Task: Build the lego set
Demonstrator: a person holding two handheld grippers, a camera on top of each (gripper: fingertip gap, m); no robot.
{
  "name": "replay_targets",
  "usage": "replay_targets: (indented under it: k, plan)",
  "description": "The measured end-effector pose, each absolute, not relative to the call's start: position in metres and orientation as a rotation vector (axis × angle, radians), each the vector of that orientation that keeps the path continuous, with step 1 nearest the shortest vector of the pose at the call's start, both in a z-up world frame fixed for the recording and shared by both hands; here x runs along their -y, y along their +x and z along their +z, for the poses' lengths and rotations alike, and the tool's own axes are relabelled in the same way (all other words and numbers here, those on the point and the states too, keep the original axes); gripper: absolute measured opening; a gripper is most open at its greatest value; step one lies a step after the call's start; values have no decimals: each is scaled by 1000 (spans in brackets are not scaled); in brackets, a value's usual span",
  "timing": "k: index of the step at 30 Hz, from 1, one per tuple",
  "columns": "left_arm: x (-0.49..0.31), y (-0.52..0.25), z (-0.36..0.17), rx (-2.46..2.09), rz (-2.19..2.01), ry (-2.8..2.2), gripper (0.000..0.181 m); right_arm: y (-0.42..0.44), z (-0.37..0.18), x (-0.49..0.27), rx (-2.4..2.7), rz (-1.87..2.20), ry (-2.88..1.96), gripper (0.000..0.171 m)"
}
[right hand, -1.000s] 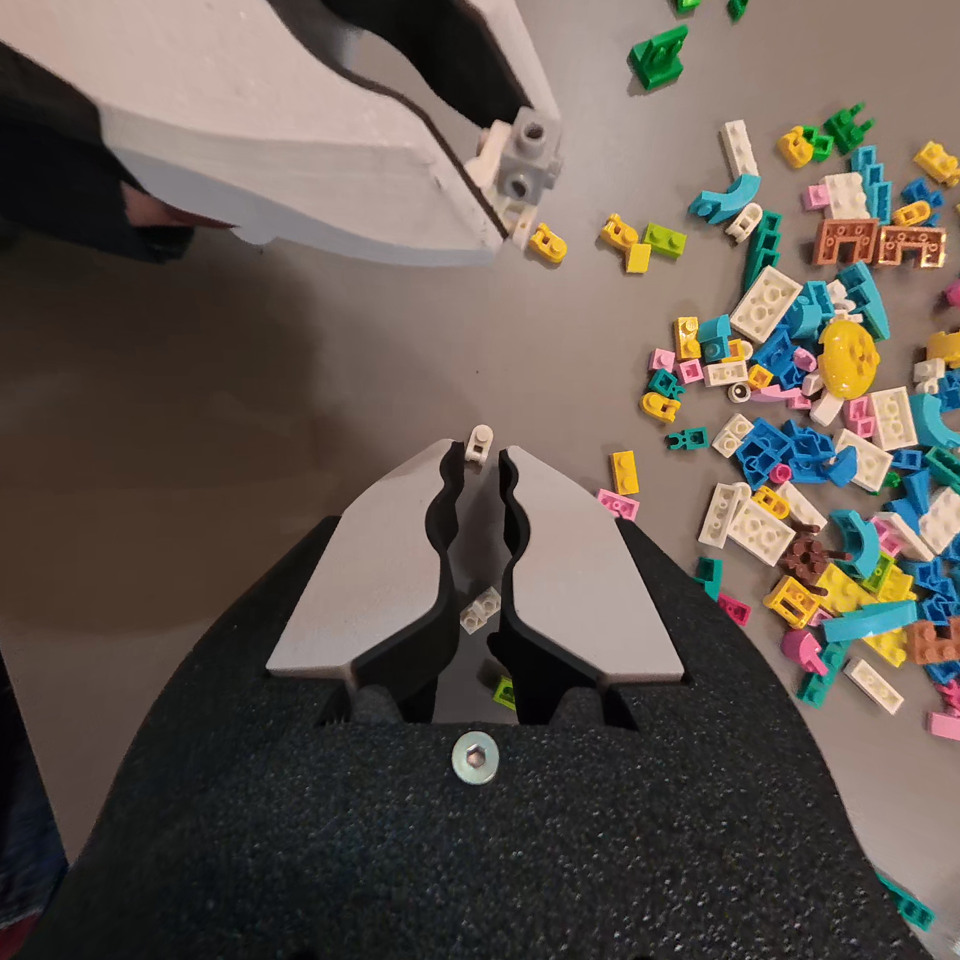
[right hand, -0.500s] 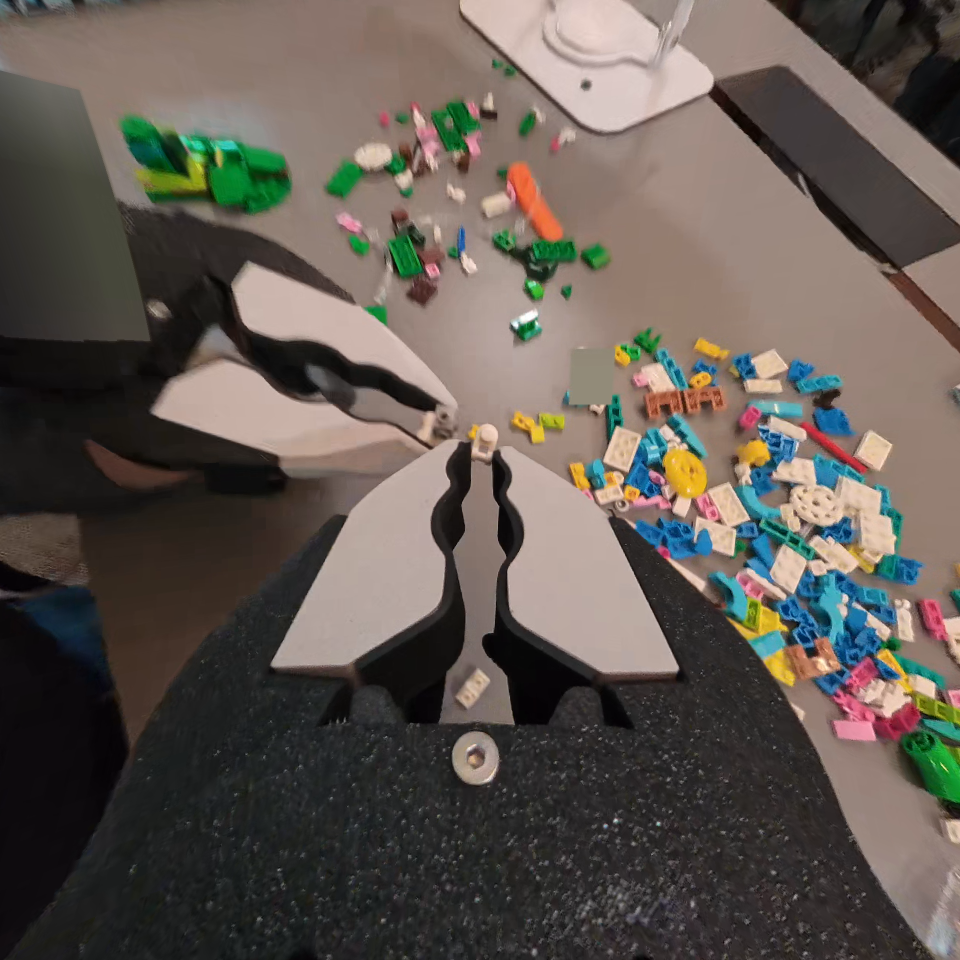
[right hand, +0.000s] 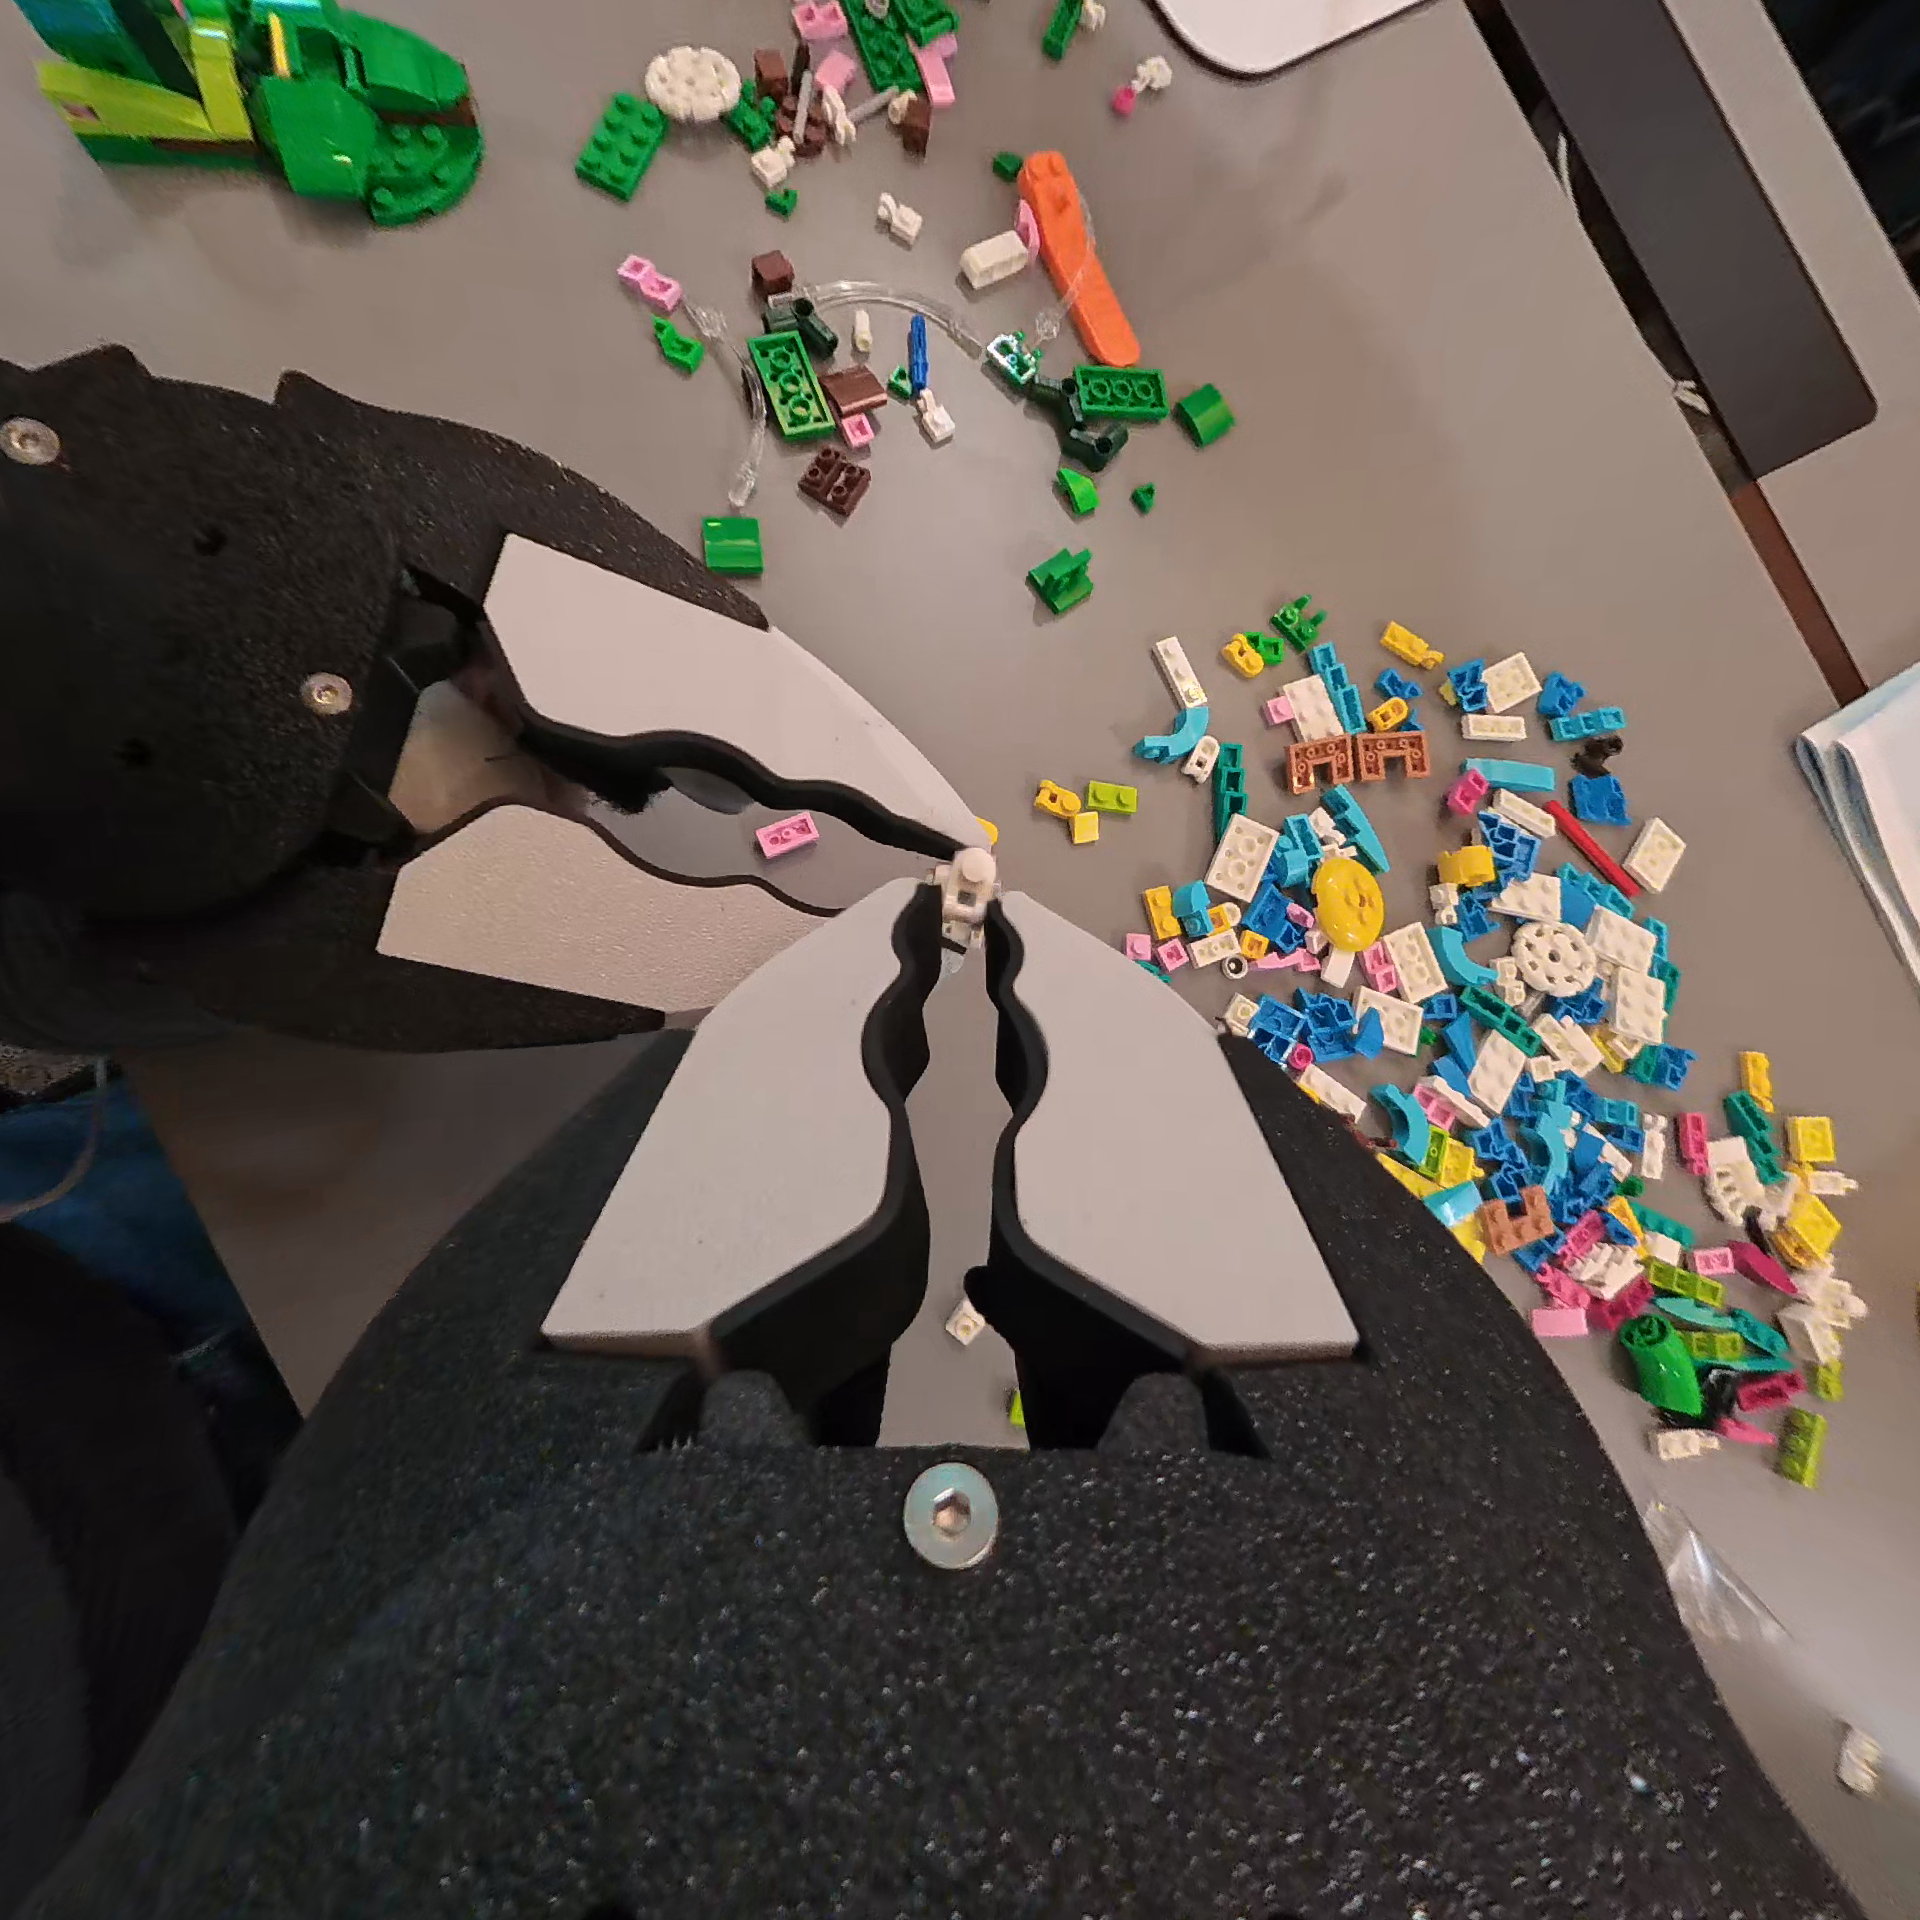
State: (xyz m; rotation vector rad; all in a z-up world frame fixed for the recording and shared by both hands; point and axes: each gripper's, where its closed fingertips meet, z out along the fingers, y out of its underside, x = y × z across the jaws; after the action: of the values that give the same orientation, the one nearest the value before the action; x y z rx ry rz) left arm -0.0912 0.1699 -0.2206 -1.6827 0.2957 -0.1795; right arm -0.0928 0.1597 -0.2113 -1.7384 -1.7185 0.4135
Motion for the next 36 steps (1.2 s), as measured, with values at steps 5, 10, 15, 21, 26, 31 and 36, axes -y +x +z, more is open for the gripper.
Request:
replay_targets:
  k: [5, 10, 15, 21, 26, 31, 36]
  plan:
    - [-169, -91, -220, -301, -175, -1677, 16, -94, -211, -159, 1715, 407, -1749, 8]
    - [-169, -90, -219, -309, -171, -1670, 16, -93, -211, -158, 1725, 408, -1772, 8]
    - [-169, -89, -220, -318, -169, -1671, 16, -92, -212, -158, 1740, 398, -1784, 8]
    - [-168, -87, -220, -329, -166, -1671, 16, -90, -212, -158, 1756, 384, -1793, 8]
    - [-168, -86, -220, -339, -168, -1672, 16, -89, -213, -158, 1766, 387, -1808, 8]
    - [-168, -85, -221, -347, -170, -1675, 16, -88, -214, -158, 1767, 394, -1818, 8]
    - [-168, -85, -221, -348, -170, -1676, 16, -88, -214, -159, 1766, 390, -1820, 9]
